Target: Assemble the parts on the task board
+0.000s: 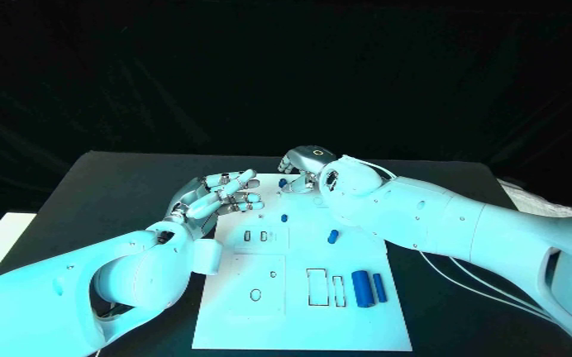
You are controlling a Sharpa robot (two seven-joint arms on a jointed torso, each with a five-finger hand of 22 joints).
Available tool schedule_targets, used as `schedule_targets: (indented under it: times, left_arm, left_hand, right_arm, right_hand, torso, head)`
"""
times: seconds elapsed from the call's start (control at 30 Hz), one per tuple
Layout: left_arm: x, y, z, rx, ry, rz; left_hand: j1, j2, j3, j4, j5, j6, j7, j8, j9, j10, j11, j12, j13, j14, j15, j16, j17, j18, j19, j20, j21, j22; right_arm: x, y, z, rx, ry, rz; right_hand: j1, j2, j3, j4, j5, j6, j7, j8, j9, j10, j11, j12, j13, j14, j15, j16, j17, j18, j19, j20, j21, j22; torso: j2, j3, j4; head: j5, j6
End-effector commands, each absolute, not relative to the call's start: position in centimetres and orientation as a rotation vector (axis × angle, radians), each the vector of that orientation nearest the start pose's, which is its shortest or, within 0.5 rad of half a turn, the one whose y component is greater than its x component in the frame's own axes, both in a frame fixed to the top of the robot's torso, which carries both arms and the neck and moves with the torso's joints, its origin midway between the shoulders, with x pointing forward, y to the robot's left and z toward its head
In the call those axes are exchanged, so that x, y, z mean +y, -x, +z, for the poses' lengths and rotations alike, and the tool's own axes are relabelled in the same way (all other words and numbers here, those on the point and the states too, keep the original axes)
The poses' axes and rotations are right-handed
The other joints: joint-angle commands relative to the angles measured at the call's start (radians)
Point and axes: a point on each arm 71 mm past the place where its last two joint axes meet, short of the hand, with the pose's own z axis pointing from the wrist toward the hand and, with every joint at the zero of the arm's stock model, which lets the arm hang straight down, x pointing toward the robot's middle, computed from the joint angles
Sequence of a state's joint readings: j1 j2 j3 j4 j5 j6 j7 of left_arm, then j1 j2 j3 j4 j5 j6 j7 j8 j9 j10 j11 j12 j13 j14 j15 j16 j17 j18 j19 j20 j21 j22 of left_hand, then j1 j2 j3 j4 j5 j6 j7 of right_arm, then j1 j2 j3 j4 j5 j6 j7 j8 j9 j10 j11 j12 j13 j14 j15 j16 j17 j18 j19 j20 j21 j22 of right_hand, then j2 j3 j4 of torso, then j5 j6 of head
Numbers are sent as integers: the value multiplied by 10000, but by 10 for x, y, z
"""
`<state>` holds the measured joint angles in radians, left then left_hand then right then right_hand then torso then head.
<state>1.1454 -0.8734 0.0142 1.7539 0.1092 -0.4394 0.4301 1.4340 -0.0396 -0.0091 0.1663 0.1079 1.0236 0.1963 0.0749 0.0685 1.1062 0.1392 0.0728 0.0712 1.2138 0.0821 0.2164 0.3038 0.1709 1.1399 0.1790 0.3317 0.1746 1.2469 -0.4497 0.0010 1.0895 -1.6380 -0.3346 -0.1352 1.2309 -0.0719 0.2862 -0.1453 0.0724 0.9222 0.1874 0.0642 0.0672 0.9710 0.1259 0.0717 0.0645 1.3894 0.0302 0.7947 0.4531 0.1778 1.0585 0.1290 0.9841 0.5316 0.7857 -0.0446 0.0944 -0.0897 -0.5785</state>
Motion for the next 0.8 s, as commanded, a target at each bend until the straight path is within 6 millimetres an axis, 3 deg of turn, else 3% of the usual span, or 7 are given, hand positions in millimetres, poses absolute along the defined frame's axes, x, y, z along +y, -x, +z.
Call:
schedule_targets:
  times: [0.03, 0.27, 0.33, 0.47, 0.57, 0.63, 0.8]
  left_arm:
    - [166, -444, -164, 13799, 12435, -16895]
    - [170, -446, -165, 13769, 12304, -16882]
    - [170, -447, -165, 13757, 12296, -16861]
    - [171, -448, -166, 13746, 12290, -16839]
    - [172, -449, -166, 13743, 12295, -16814]
    - [172, -449, -166, 13746, 12300, -16804]
    - [171, -449, -166, 13760, 12299, -16818]
  left_hand:
    - [60, 60, 17, -56, -15, -52, 40, -63, -6, -34, 38, -42, 15, -88, -9, -34, 9, 60, -58, 4, 33, 9]
    - [78, 69, 24, -91, -17, -82, 47, -79, -10, -73, 49, -61, 9, -118, 2, -61, 42, 59, -86, 11, 30, 14]
    - [82, 73, 27, -98, -17, -88, 47, -82, -11, -80, 50, -63, 8, -128, 4, -69, 50, 58, -94, 13, 29, 15]
    - [82, 73, 27, -98, -17, -88, 47, -82, -11, -80, 50, -63, 8, -128, 4, -69, 50, 58, -94, 13, 29, 15]
    - [86, 77, 30, -105, -16, -90, 46, -83, -11, -84, 51, -64, 7, -135, 6, -76, 56, 57, -101, 15, 28, 16]
    - [86, 77, 30, -105, -16, -90, 46, -83, -11, -84, 51, -64, 7, -135, 6, -76, 56, 57, -101, 15, 28, 16]
    - [86, 77, 30, -105, -16, -90, 46, -83, -11, -84, 51, -64, 7, -135, 6, -76, 56, 57, -101, 15, 28, 16]
  right_arm:
    - [-125, -560, -159, 14670, 2426, 5332]
    - [-169, -543, -140, 14705, 1388, 5992]
    - [-183, -538, -135, 15000, 901, 6141]
    - [-211, -530, -131, 15938, -63, 6080]
    - [-226, -530, -132, 16400, -495, 5807]
    - [-234, -532, -133, 16594, -740, 5575]
    - [-247, -539, -139, 17015, -1413, 5021]
  right_hand:
    - [233, 124, -98, 10, 167, 229, -68, 67, 43, 446, -68, 228, 53, 136, -15, -54, -20, 89, 6, -69, -55, -22]
    - [264, 206, -268, 139, 479, 612, -141, 73, 64, 1284, -204, 564, 55, 445, -122, 241, 284, -10, 355, -164, 366, 537]
    - [243, 236, -271, 197, 626, 758, -183, 95, 74, 2032, -350, 890, 175, 672, -239, 909, 1105, -120, 770, -219, 858, 1258]
    - [103, -76, -650, 322, 1064, 896, -569, 86, 62, 4223, -885, 2377, 1144, 1160, -695, 3008, 3798, -472, 1893, -551, 2233, 3338]
    - [44, -184, -1063, 519, 1285, 843, -641, 53, 36, 4442, -953, 4445, 3287, 1333, -767, 4620, 5973, -716, 2486, -675, 3117, 4728]
    - [240, 60, -1413, 788, 1408, 781, -615, 99, 44, 3573, -881, 7086, 6338, 1198, -682, 5361, 6902, -779, 2554, -658, 3569, 5318]
    - [286, 110, -1811, 1053, 1554, 569, -504, 68, 30, 3469, -809, 8696, 8291, 1239, -633, 5811, 7576, -849, 2636, -521, 3861, 5763]
  torso:
    - [-16, -6, -7]
    - [-24, 11, -142]
    - [-37, 19, -209]
    - [-52, 54, -321]
    - [-53, 86, -367]
    - [-48, 97, -377]
    - [-46, 80, -347]
  head:
    - [-13, 29]
    - [4, 123]
    - [12, 117]
    - [31, 145]
    - [52, 169]
    - [39, 159]
    - [-15, 155]
